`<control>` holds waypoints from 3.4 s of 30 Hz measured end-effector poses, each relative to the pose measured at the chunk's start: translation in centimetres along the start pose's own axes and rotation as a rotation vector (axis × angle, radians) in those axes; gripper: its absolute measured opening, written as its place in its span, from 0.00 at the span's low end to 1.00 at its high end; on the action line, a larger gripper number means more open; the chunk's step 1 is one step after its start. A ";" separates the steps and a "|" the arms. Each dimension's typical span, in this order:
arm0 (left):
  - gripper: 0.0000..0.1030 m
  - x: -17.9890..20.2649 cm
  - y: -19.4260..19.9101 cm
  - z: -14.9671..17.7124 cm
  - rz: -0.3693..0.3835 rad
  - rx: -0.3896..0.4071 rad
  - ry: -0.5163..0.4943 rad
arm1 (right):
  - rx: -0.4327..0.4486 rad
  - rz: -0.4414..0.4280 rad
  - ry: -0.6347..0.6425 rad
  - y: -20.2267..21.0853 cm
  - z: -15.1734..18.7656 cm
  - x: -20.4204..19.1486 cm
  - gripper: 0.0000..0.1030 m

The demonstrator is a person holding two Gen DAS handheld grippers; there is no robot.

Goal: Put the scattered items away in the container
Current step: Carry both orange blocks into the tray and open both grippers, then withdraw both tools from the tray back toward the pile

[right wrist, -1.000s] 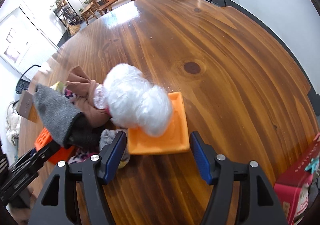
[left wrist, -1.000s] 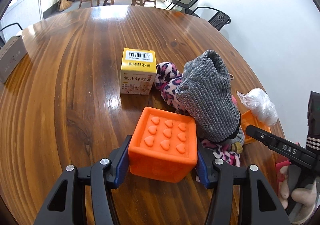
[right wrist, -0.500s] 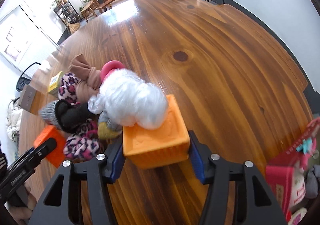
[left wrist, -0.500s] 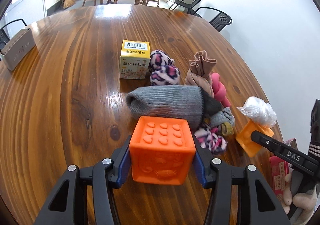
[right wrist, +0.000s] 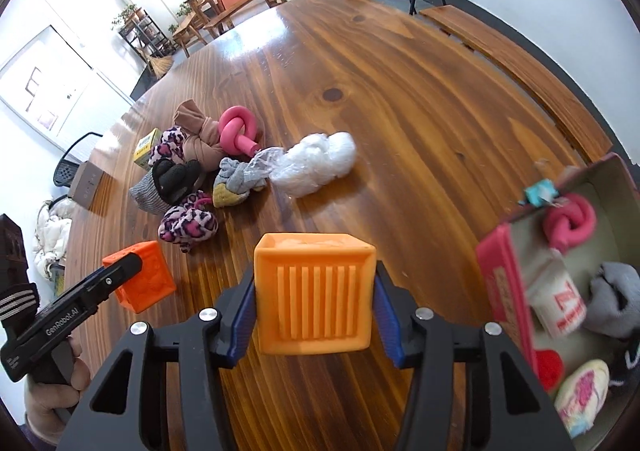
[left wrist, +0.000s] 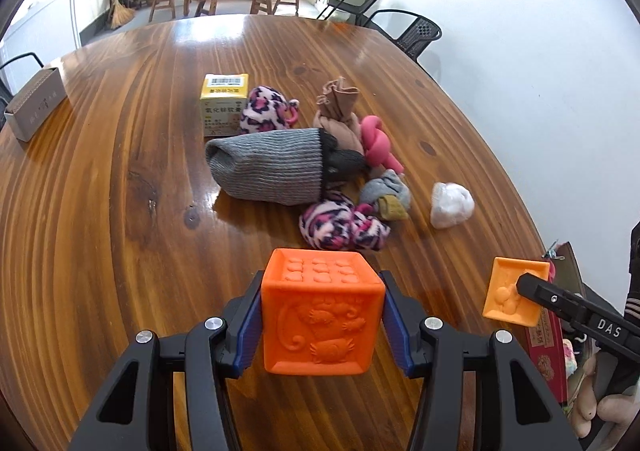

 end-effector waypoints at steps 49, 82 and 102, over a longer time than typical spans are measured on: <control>0.71 30.8 -11.9 4.0 0.299 -0.231 -0.464 | 0.215 0.159 -0.413 10.1 1.5 23.0 0.55; 1.00 21.7 -8.5 1.2 0.178 -0.121 -0.293 | 0.157 0.146 -0.358 7.9 -0.9 18.7 0.57; 1.00 3.5 0.2 -3.8 -0.017 0.067 -0.012 | 0.107 -0.006 -0.121 4.1 -3.4 4.0 0.70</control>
Point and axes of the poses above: each gripper's, at about its wrist camera, not at the fingertips, and y roughly against the way its jaws point, x to its right, z to its underside, the point moved 3 cm from there along -y, roughly the way its jaws point, and after that the axes turned 12 degrees about z, right-handed, at the moved point
